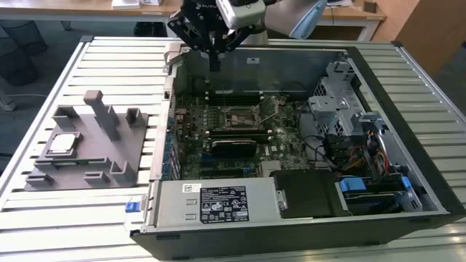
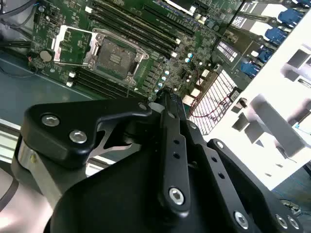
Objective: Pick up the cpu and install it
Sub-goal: 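Reach for the cpu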
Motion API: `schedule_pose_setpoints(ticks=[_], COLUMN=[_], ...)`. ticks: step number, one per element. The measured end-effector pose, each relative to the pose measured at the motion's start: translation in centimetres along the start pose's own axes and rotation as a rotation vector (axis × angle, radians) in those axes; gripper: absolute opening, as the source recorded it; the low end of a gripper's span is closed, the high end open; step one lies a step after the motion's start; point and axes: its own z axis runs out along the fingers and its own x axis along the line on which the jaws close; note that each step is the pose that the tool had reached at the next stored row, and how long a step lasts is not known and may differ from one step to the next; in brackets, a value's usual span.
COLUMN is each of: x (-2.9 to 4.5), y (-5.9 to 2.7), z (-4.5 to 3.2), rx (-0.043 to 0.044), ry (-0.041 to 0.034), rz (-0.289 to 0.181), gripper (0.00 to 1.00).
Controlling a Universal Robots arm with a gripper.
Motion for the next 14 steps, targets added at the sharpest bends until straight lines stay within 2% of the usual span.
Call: schedule_pose_setpoints(ticks=[6,14], x=[0.03,0.49], y=[0.00,-0.04], z=[0.00,0.02], rx=[0.0000,0.0000], ry=[0.0000,0.0001], rz=[0.000,0.000], gripper=[0.11,0.11])
